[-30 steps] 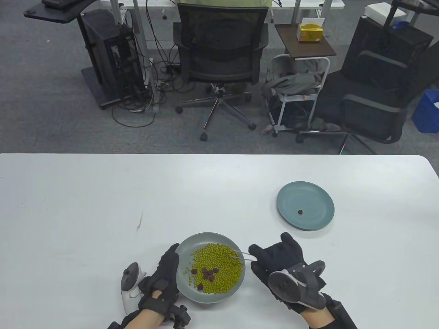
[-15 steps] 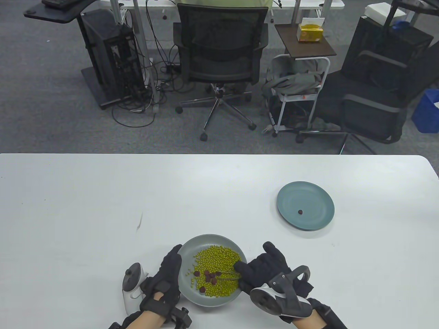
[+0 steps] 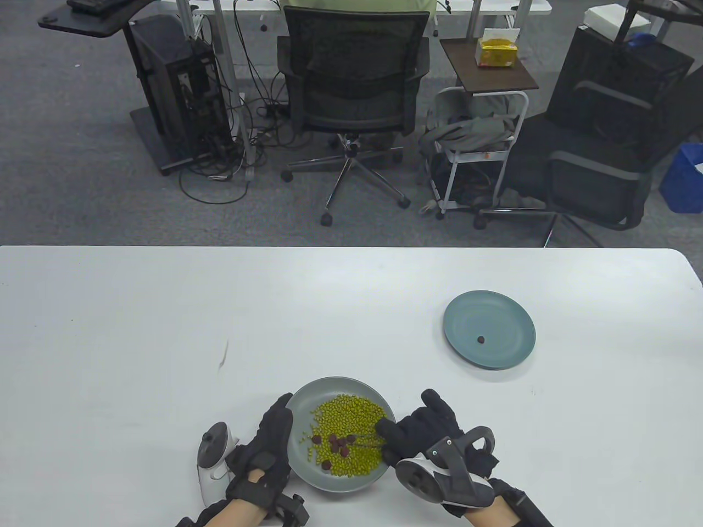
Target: Pick cranberries with tweezers into plate
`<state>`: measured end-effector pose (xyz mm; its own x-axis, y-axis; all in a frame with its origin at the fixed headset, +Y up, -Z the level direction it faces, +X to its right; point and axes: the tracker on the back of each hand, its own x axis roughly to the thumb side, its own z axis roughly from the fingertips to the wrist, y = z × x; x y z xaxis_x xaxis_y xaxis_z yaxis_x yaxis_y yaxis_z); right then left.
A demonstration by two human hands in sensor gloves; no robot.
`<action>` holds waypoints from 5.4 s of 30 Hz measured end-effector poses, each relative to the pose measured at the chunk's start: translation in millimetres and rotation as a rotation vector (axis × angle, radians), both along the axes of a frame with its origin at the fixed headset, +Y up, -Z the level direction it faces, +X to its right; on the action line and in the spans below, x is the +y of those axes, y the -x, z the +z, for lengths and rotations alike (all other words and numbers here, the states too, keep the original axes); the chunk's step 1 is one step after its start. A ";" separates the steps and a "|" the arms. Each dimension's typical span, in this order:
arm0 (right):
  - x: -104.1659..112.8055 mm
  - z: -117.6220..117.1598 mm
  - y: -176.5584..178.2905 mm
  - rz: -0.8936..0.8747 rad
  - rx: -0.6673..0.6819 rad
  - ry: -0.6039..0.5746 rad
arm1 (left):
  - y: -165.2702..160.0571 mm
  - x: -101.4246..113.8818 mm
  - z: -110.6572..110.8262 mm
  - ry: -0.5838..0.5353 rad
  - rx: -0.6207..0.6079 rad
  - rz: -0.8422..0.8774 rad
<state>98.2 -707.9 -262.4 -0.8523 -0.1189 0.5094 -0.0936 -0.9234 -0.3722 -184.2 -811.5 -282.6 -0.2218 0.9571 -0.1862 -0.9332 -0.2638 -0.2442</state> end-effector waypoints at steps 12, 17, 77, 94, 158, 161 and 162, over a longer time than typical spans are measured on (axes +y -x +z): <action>7.0 -4.2 -12.8 -0.098 -0.009 -0.012 | -1.3 -0.1 0.7 0.003 -0.006 0.007; 15.7 -35.6 -66.6 -0.373 -0.174 0.094 | -2.3 1.1 1.5 0.012 0.006 0.022; 3.0 -6.0 -16.9 -0.137 -0.086 -0.055 | 3.5 0.3 -2.7 -0.009 0.016 0.000; -3.4 2.1 -1.7 -0.084 0.021 0.008 | -1.1 -2.2 -0.7 -0.016 -0.016 -0.021; 27.5 -39.8 -91.7 -0.329 -0.275 -0.085 | -6.1 -3.1 1.9 -0.026 -0.038 0.003; 21.0 -58.2 -128.0 -0.345 -0.411 -0.053 | -6.1 -3.3 1.8 -0.027 -0.039 0.003; 16.6 -65.2 -141.2 -0.353 -0.450 -0.032 | -6.2 -3.0 1.8 -0.029 -0.041 0.000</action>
